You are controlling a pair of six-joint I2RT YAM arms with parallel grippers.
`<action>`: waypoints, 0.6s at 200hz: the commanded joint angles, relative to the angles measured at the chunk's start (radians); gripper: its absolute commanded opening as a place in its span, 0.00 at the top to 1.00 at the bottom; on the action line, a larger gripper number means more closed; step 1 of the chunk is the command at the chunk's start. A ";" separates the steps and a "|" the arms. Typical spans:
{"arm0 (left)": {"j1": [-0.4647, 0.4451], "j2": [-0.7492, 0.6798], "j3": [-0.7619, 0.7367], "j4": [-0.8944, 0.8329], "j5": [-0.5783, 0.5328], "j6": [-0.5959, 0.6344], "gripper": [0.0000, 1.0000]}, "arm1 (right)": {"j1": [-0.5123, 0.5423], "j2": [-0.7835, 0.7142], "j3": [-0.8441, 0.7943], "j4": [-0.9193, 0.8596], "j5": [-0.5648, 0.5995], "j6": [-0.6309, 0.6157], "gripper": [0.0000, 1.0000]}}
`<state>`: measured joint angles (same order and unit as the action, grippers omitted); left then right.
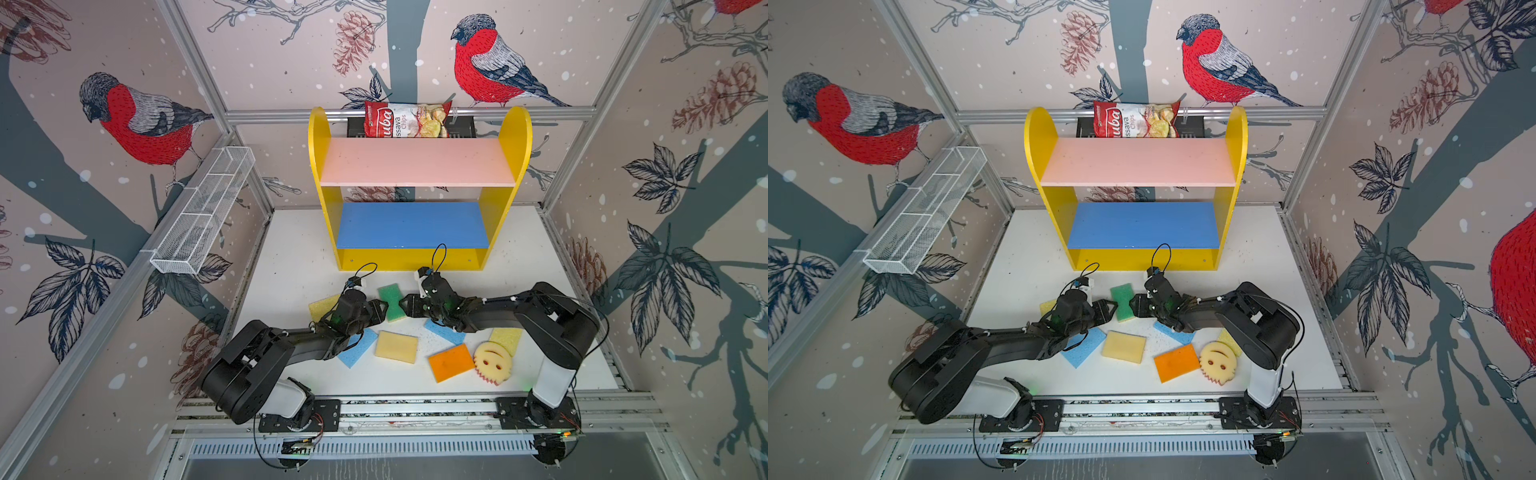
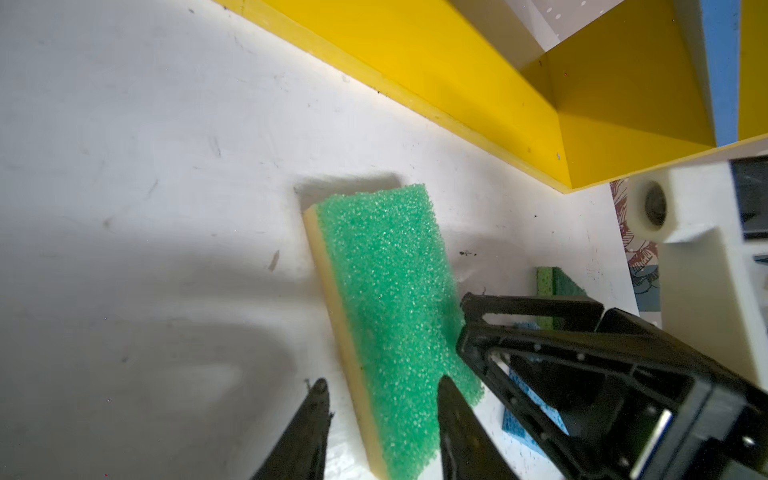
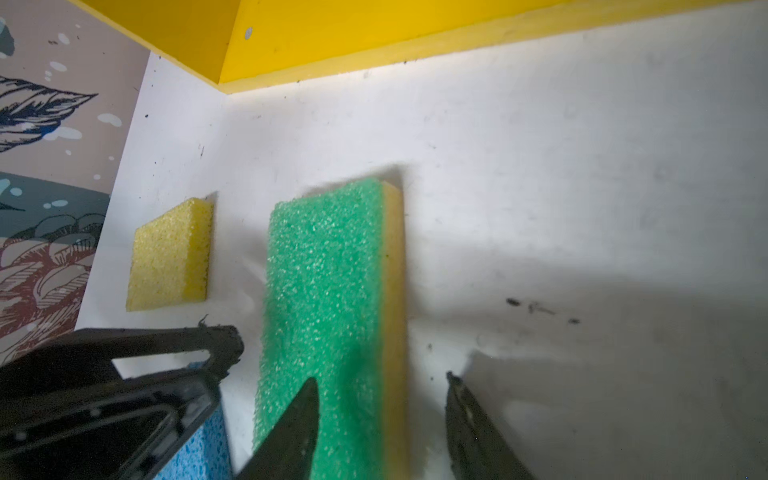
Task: Place and organize the cleaning sponges onto the shelf
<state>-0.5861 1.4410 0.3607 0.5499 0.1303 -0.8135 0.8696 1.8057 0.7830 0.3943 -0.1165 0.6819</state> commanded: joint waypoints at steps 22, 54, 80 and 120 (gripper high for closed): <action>-0.003 0.094 0.026 0.102 0.066 -0.033 0.66 | 0.026 0.018 0.010 -0.002 -0.022 -0.008 0.77; -0.003 0.112 0.025 0.136 0.084 -0.042 0.66 | 0.025 0.025 0.013 0.020 -0.021 0.001 0.94; -0.003 0.068 0.030 0.097 0.082 -0.033 0.61 | 0.017 0.015 0.025 0.035 -0.014 0.004 1.00; -0.002 -0.063 0.007 0.000 0.009 -0.020 0.51 | 0.009 0.003 0.049 0.070 0.022 0.012 1.00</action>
<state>-0.5869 1.4425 0.3775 0.5953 0.1799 -0.8410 0.8803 1.8179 0.8112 0.4171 -0.1303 0.6834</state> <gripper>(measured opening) 0.477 0.052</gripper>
